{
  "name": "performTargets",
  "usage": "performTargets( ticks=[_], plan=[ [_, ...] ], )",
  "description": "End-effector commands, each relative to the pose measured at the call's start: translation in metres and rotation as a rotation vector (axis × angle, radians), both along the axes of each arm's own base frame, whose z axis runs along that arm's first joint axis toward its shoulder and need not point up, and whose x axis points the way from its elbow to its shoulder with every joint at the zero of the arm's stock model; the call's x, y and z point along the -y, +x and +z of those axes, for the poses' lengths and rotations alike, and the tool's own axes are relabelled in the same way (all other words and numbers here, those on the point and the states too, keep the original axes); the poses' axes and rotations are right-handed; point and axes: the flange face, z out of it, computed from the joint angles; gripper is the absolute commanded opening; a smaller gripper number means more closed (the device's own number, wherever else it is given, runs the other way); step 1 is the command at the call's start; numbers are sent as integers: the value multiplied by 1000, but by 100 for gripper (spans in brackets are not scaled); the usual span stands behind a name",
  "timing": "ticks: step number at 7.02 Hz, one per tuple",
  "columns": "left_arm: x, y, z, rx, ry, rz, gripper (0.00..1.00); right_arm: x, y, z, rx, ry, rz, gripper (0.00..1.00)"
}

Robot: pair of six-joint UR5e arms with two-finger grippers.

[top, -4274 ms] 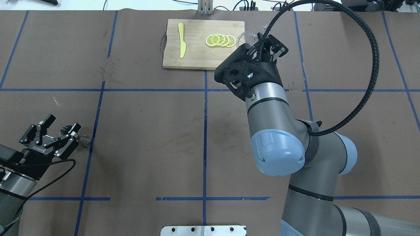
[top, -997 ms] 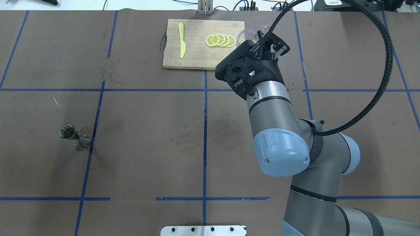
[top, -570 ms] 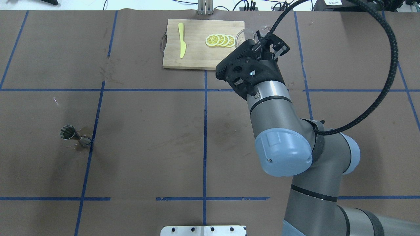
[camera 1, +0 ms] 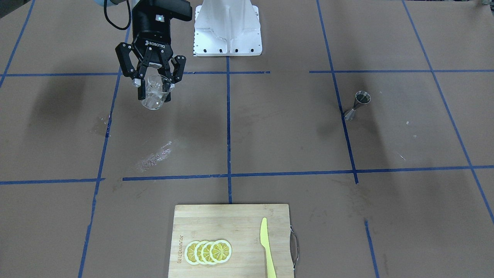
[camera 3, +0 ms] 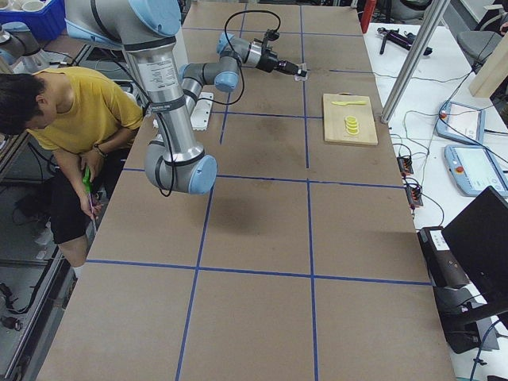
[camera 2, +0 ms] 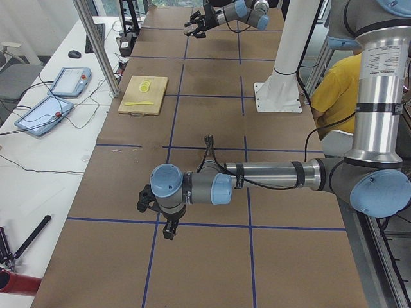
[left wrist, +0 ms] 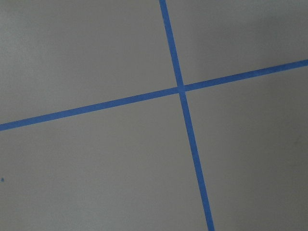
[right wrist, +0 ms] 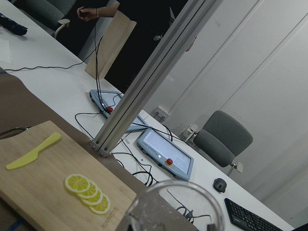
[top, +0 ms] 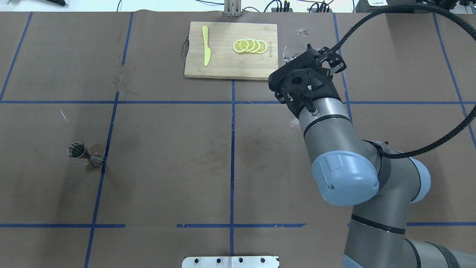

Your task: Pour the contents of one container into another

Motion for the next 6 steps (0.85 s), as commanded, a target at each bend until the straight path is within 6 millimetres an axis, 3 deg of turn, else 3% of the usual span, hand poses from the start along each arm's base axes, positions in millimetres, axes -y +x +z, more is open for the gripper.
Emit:
performTargets(
  ticks=[1,4,5,6],
  plan=[
    [0,0,0,-1,1,0,100,-12,29,29,60,-39,21,0],
    [1,0,-1,7,7,1,100,-24,31,83,215,-141,69,0],
    [1,0,-1,7,8,1,100,-32,23,87,399,-206,106,0],
    [2,0,-2,6,11,1,100,-45,15,106,435,-243,111,0]
  ],
)
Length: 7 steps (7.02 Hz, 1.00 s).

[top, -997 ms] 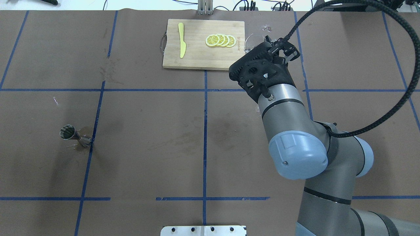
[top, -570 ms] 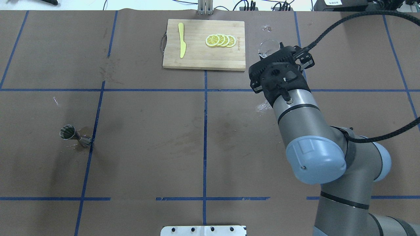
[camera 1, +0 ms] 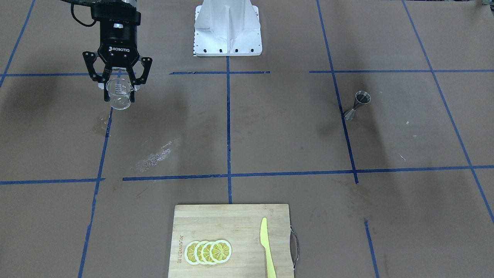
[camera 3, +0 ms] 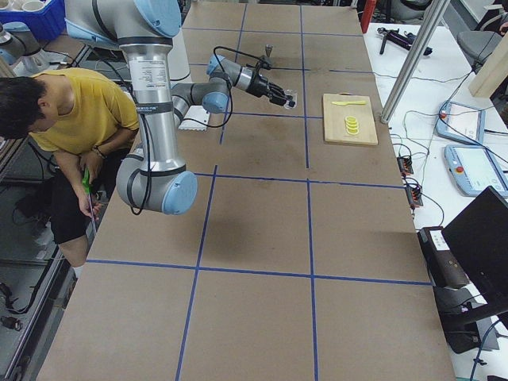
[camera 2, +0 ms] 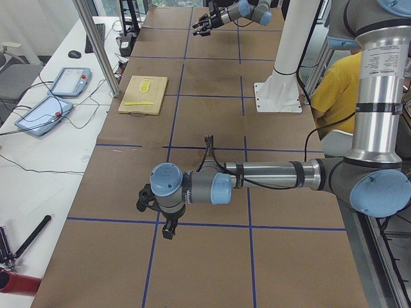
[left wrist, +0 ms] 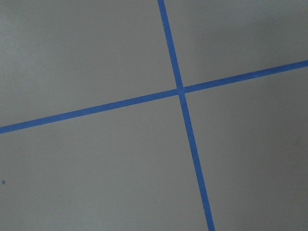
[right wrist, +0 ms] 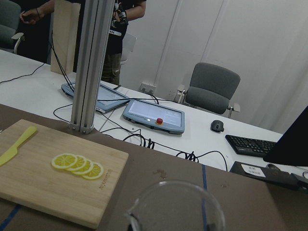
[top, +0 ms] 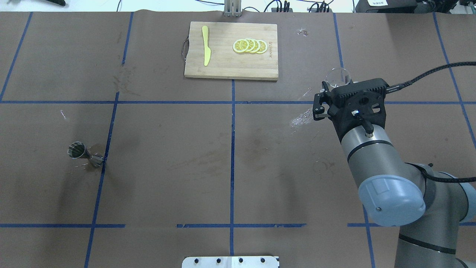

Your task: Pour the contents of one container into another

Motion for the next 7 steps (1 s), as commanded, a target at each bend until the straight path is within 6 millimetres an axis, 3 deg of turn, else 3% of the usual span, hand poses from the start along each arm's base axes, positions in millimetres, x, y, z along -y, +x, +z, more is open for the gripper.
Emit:
performTargets(
  ticks=[1,2,4,7],
  plan=[
    [1,0,0,1,3,0,100,-25,-9,43,47,-56,20,0],
    [1,0,-1,1,3,0,100,-36,-16,47,97,-64,39,0],
    [1,0,-1,0,3,0,100,-49,-21,78,105,-77,72,0],
    [1,0,-4,-2,9,0,100,-58,-39,110,121,-88,110,0]
  ],
)
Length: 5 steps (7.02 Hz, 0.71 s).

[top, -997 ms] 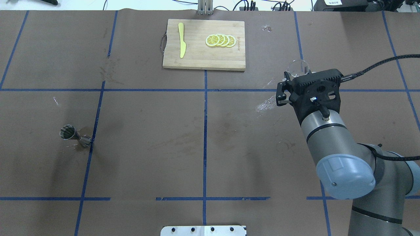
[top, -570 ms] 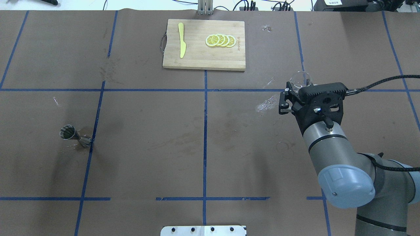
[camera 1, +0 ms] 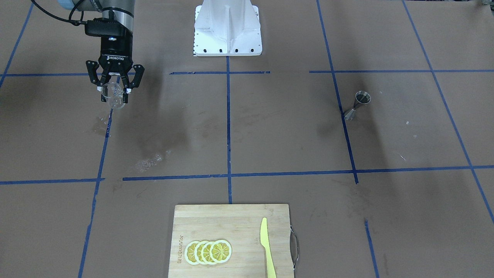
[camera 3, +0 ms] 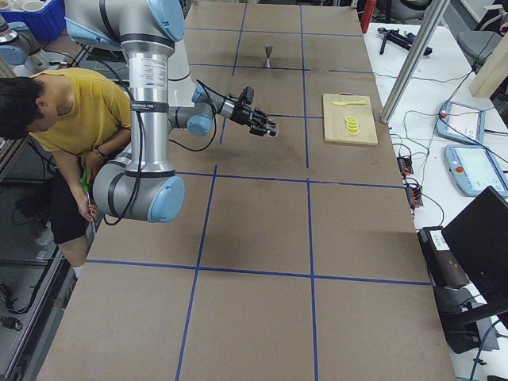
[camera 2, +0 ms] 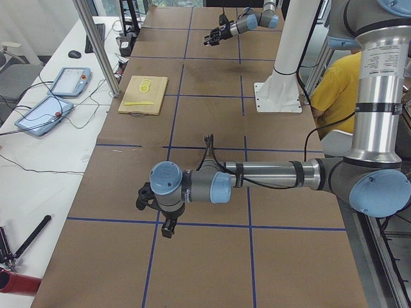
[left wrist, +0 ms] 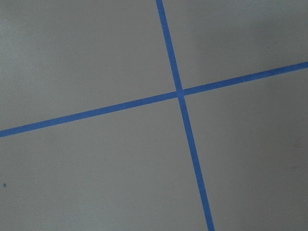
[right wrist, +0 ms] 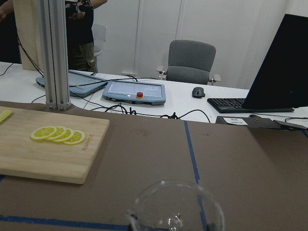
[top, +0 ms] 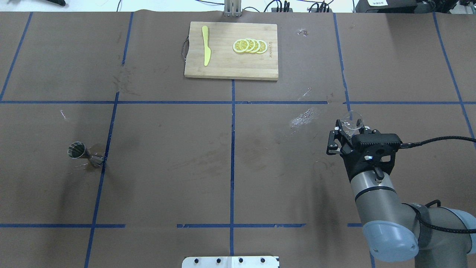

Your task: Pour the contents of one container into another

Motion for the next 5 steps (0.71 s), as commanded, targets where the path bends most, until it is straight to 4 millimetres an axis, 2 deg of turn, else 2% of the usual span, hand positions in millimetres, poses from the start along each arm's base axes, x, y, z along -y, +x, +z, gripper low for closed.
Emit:
performTargets(
  ticks=[1,2,3,5],
  plan=[
    [0,0,-1,0,1,0,100,-3,-10,18,4,-13,14,0],
    [0,0,-1,0,1,0,100,-2,-13,28,4,-23,22,0],
    [0,0,-1,0,1,0,100,-4,-6,39,-2,-28,27,0],
    [-1,0,0,0,0,0,100,-11,19,104,70,16,-4,0]
  ],
)
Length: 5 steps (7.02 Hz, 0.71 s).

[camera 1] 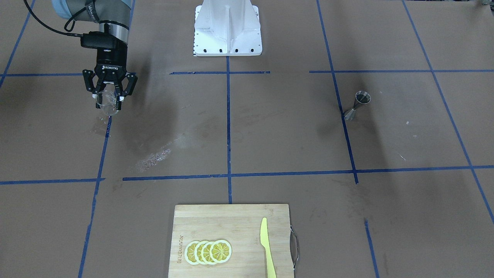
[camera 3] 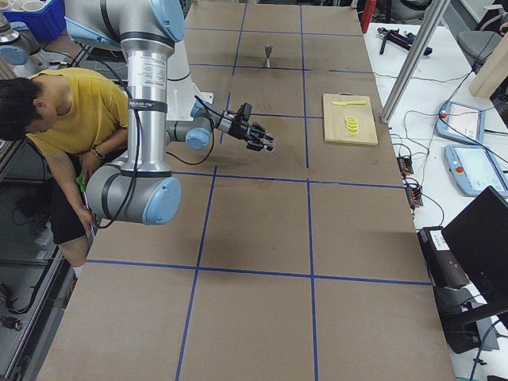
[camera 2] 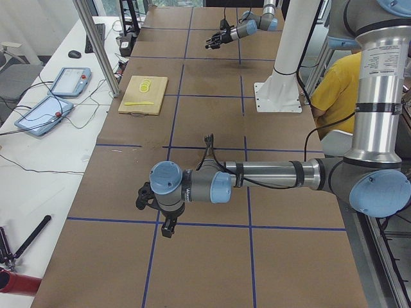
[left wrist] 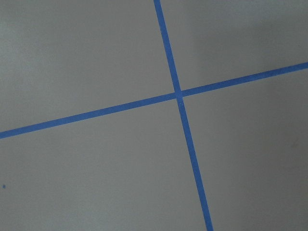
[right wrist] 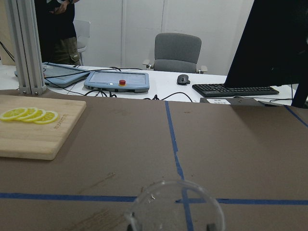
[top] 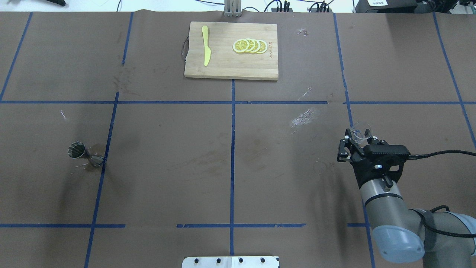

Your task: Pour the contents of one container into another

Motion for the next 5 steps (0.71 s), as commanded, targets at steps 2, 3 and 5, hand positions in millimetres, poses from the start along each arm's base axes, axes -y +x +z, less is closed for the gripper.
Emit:
performTargets(
  ticks=[2,3,5],
  plan=[
    [-1,0,0,0,-1,0,100,-3,9,91,20,68,-22,0],
    [0,0,0,2,0,0,100,-3,8,103,8,71,-19,0],
    [0,0,0,2,0,0,100,-11,-4,113,-14,78,-30,0]
  ],
)
